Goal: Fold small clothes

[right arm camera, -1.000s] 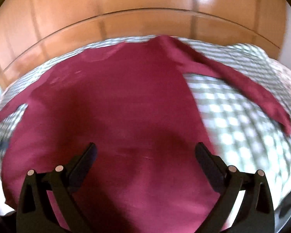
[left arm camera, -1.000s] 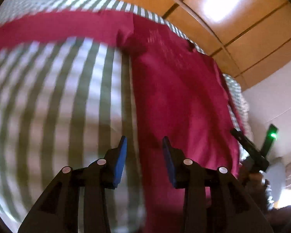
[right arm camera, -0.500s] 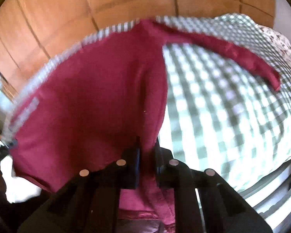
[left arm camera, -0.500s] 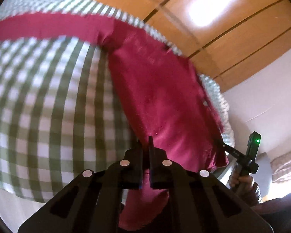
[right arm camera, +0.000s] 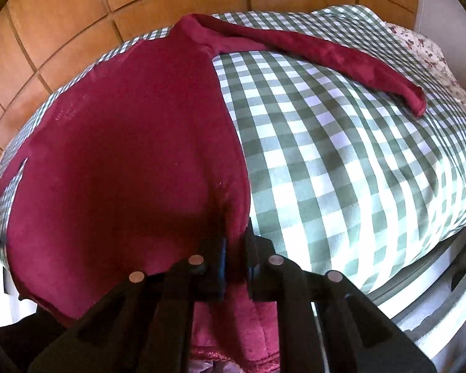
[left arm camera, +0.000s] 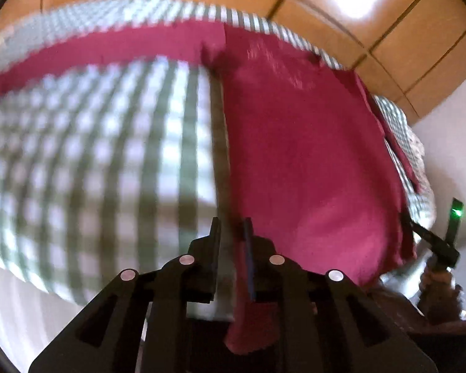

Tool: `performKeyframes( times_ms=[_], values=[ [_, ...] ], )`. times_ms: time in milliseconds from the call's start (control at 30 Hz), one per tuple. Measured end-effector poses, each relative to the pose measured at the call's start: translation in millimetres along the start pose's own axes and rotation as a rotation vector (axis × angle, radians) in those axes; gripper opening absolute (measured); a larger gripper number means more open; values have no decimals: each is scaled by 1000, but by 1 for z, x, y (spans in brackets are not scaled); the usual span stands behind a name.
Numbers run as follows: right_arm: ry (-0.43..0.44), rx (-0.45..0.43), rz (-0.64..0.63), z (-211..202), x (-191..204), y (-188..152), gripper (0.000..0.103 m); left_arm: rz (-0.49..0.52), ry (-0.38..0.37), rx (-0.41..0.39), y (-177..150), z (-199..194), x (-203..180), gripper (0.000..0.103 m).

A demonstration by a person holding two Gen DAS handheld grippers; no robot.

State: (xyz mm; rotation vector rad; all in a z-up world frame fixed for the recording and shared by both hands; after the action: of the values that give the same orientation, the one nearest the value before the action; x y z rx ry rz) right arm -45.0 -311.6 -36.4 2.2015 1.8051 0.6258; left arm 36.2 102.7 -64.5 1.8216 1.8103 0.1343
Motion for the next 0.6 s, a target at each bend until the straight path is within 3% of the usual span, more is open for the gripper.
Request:
performKeyframes(
  times_ms=[67, 100, 133, 167, 233, 267, 400, 600],
  values=[
    [17, -6, 12, 1, -2, 1, 13, 14, 8, -51, 15, -4, -7, 21],
    [21, -7, 16, 3, -4, 4, 15, 23, 21, -71, 21, -4, -11, 44],
    [24, -12, 21, 1, -5, 4, 22, 30, 38, -108, 31, -2, -18, 59],
    [21, -19, 26, -1, -5, 3, 35, 38, 43, -151, 40, -1, -26, 63],
    [4, -41, 33, -6, -9, 6, 58, 69, 46, -189, 55, 10, -47, 63],
    [-14, -59, 37, -10, -12, 8, 60, 84, 56, -189, 64, 18, -58, 63],
    [-103, -130, 72, -27, -36, 18, 60, 167, 98, -210, 82, 48, -95, 63],
    [-328, -225, 89, -28, -91, 52, 60, 292, 130, -164, 87, 105, -119, 63]
  ],
)
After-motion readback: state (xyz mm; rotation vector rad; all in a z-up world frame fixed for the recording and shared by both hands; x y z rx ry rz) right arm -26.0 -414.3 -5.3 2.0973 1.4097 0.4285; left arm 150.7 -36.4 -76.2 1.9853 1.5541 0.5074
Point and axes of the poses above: each gripper's, at about its wrist camera, not at the fingertips, and z roughly the way its jaws point, x to its left, y to its top, the point moved 3 cm from there along z, roughly the way its jaws point, and after that the axes turned 5 degrees about y, right-handed, at the moved point
